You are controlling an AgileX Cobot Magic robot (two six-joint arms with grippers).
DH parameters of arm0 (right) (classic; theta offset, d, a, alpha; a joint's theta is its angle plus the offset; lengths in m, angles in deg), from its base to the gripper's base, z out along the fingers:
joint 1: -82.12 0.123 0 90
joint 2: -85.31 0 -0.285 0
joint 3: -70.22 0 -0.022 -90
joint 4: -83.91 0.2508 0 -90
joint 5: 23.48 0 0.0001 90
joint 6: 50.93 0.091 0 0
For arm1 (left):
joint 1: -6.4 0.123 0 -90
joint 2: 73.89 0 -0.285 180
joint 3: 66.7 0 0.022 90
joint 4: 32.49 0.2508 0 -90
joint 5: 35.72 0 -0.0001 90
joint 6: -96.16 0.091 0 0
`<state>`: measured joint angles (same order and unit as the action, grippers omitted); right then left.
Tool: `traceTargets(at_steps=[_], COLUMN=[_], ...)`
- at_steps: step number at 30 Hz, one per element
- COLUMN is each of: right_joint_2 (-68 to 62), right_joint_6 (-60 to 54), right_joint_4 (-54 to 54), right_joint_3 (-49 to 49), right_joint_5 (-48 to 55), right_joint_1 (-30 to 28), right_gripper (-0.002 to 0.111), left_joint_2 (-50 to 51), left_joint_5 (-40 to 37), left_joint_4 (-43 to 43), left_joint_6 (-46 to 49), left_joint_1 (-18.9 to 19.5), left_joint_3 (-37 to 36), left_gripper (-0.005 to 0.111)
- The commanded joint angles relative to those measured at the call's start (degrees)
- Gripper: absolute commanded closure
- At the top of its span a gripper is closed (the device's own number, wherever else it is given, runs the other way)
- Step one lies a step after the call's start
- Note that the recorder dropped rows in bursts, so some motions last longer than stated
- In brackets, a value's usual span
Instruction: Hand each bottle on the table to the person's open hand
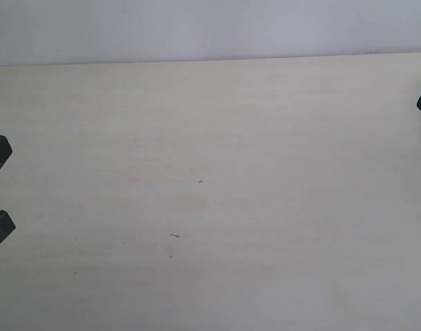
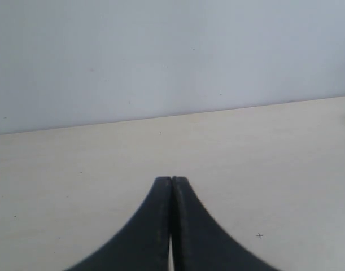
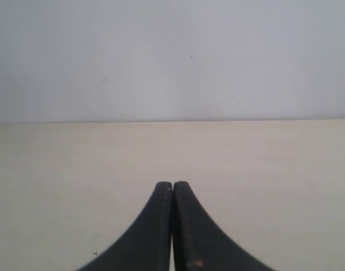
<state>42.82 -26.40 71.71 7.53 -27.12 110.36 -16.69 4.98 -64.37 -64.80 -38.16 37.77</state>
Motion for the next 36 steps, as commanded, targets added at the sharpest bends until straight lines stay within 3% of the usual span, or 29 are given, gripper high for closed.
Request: traceTargets(at_steps=[1,28,36], right_joint_2=[0.37,0.37,0.37], right_joint_6=[-0.58,-0.58,-0.58], right_joint_4=[-0.17,-0.17,-0.17], right_joint_3=[-0.21,-0.21,-0.21], right_joint_5=[0.46,0.46,0.46], right_joint_1=[0.07,0.07,0.07], right_gripper=[0.108,0.108,0.108], left_joint_2=[-0.33,-0.56,-7.7], left_joint_5=[0.7,0.7,0.56], left_joint_4=[0.18,0.18,0.18], left_joint_6=[0.19,0.19,0.28], left_joint_1=[0.16,0.16,1.66], left_joint_3=[-0.3,-0.3,-0.3], left_gripper=[0.107,0.107,0.107])
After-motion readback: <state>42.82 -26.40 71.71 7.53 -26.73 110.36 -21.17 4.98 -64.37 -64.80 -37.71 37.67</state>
